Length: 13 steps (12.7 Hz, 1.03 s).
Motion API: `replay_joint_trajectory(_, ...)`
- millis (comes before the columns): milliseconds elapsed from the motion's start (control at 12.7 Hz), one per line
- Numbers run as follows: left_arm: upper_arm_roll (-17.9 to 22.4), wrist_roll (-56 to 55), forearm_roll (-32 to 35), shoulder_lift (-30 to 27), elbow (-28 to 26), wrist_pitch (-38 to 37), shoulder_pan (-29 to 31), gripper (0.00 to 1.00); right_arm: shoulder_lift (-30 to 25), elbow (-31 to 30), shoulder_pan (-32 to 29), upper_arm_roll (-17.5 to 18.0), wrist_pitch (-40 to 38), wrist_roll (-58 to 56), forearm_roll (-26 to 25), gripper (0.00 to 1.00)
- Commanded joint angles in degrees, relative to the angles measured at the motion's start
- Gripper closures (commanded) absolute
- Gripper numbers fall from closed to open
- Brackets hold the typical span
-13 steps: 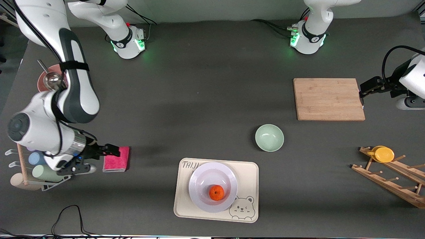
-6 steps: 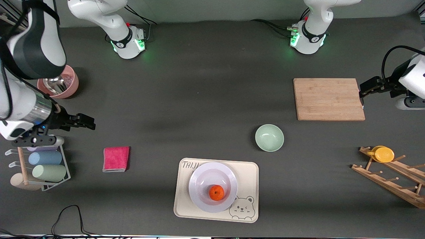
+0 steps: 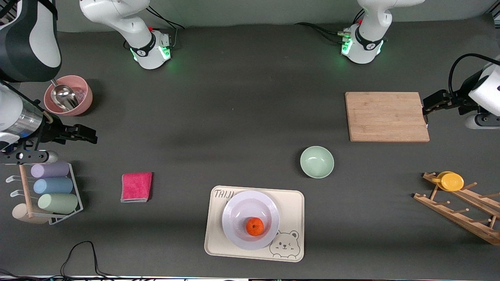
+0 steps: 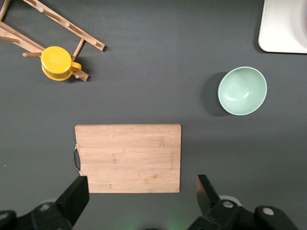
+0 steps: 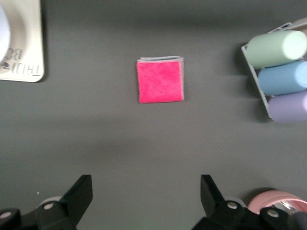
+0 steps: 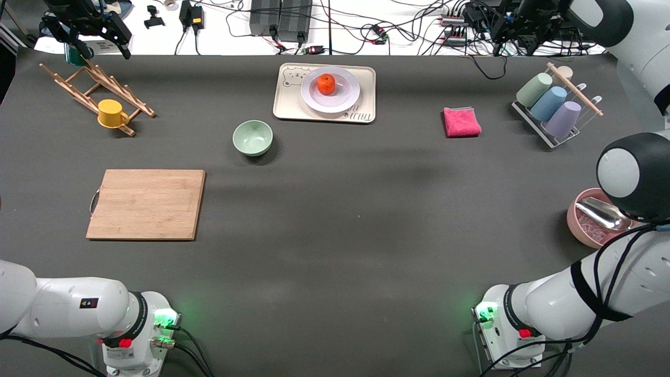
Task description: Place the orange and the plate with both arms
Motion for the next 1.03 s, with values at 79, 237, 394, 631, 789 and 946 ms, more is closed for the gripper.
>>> replay_joint_trajectory(79,0.71,0.55,-0.06,-0.39,-0.16,-0.19,-0.91,0.0,-0.88,2.63,0.44,-1.92,-3.56,0.46,-1.59,0.0)
replay_joint_trajectory(237,0.71,0.55,-0.06,-0.39,-0.16,-0.19,-0.91,0.0,-2.11,2.81,0.44,-1.92,-4.7,0.46,-1.77,0.0)
replay_joint_trajectory(394,0.71,0.55,-0.06,-0.39,-0.16,-0.19,-0.91,0.0,-3.43,2.29,-1.04,-0.79,-5.67,1.42,-1.42,0.0)
replay_joint_trajectory(631,0.62,0.37,-0.06,-0.39,-0.16,-0.19,-0.91,0.0,-4.57,0.1,-14.11,14.3,-5.76,2.48,-1.42,0.0)
replay_joint_trajectory(789,0.62,0.37,-0.06,-0.39,-0.16,-0.19,-0.91,0.0,-7.98,-5.85,-16.86,16.79,-2.1,2.39,-0.81,0.0)
replay_joint_trajectory(946,0.62,0.37,-0.06,-0.39,-0.15,-0.19,-0.91,0.0,-13.52,-15.51,-19.77,20.48,4.76,2.48,2.26,0.0)
